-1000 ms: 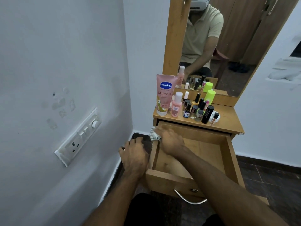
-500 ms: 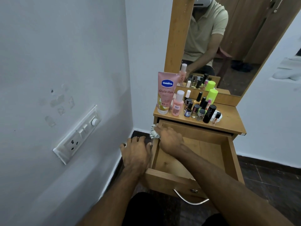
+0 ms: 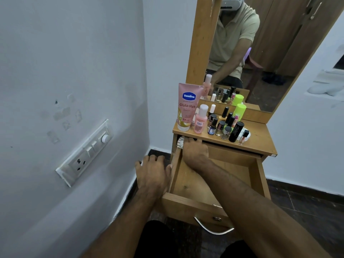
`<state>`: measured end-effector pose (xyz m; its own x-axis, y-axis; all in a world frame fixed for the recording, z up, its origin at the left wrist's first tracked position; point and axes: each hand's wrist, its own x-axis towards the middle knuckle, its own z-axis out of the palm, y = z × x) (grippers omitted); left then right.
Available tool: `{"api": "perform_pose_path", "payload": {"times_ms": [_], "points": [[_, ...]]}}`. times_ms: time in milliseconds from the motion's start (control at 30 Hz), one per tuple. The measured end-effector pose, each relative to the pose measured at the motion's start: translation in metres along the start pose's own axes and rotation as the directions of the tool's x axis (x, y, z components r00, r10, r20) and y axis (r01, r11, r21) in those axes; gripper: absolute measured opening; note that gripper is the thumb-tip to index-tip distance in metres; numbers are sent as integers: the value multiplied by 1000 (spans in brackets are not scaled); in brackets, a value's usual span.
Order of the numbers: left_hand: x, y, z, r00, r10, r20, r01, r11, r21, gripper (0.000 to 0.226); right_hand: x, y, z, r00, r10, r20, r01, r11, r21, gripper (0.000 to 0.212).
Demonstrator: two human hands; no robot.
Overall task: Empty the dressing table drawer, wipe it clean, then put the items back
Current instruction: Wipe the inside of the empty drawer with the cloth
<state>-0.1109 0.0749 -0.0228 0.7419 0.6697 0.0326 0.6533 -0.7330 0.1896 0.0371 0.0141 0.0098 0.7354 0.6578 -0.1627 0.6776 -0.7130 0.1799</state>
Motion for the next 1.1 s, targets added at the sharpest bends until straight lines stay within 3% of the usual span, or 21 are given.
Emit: {"api": "perform_pose_path", "payload": {"times_ms": [133, 267, 367, 567, 767, 900, 1100], "points": [[5, 2, 3, 990, 139, 19, -139, 990, -19, 53, -1, 22, 7, 995, 94, 29, -91, 991, -98, 44], [12, 4, 5, 939, 326, 108, -324, 945, -36, 58, 5, 13, 7, 997, 80, 21, -81, 996, 25, 48], [15, 5, 7, 907, 369, 200, -374, 927, -18, 62, 6, 8, 9, 1000, 26, 15, -28, 996, 83, 56], [14, 6, 1, 893, 371, 254, -400, 914, 68, 60, -1, 27, 15, 999, 48, 23, -47, 997, -62, 51], [12, 17, -10, 898, 357, 257, -411, 889, 202, 56, -17, 77, 20, 991, 131, 39, -128, 989, -71, 45], [12, 35, -18, 922, 289, 259, -352, 904, 244, 59, -30, 106, 23, 984, 166, 59, -162, 984, -68, 42], [-7, 58, -7, 975, 166, 149, -195, 959, 206, 67, -46, 145, 30, 971, 230, 63, -227, 973, -52, 44]]}}
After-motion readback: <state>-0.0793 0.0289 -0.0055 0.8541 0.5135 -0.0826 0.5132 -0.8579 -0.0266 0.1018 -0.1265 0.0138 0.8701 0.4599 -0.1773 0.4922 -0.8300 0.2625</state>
